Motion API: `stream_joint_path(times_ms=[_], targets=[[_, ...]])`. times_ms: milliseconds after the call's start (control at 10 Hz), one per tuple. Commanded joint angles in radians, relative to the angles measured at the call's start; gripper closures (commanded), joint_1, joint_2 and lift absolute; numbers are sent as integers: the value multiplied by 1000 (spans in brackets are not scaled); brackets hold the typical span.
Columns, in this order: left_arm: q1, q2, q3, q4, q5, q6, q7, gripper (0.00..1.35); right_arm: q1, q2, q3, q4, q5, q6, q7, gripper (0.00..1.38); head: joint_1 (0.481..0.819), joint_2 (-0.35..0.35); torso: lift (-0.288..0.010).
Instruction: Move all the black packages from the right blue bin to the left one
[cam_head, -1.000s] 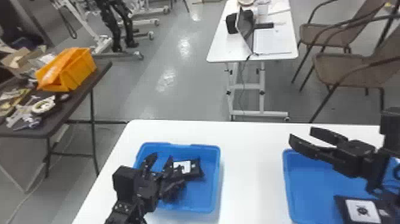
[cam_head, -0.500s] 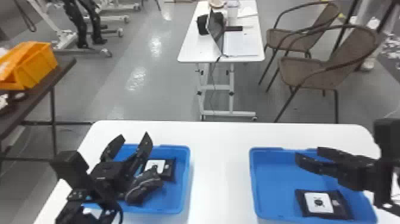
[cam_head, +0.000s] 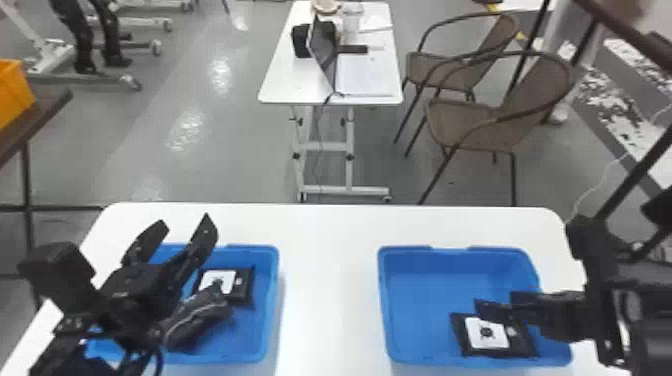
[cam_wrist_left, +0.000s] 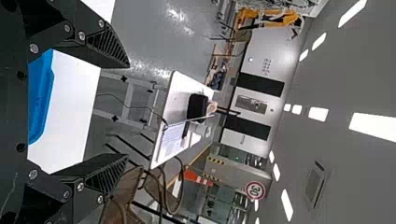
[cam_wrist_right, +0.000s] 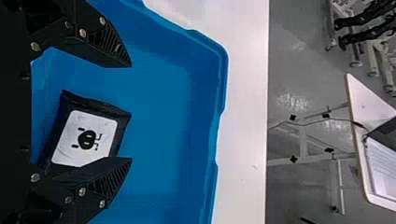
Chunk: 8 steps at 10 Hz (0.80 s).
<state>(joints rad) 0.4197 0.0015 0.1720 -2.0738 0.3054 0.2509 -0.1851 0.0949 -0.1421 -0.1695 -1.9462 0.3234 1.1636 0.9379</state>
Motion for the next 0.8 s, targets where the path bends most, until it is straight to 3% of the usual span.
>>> stream_joint_path(times_ms=[0, 300, 700], targets=[[-4, -4, -2, 0, 7, 11, 0, 377, -24, -17, 38, 79, 77, 4, 45, 335, 695, -2, -42], [-13, -4, -12, 0, 17, 25, 1, 377, -30, -28, 48, 173, 172, 16, 97, 335, 695, -19, -42], [-16, -4, -14, 0, 21, 36, 1, 377, -61, -53, 48, 222, 186, -7, 111, 329, 695, -62, -42]])
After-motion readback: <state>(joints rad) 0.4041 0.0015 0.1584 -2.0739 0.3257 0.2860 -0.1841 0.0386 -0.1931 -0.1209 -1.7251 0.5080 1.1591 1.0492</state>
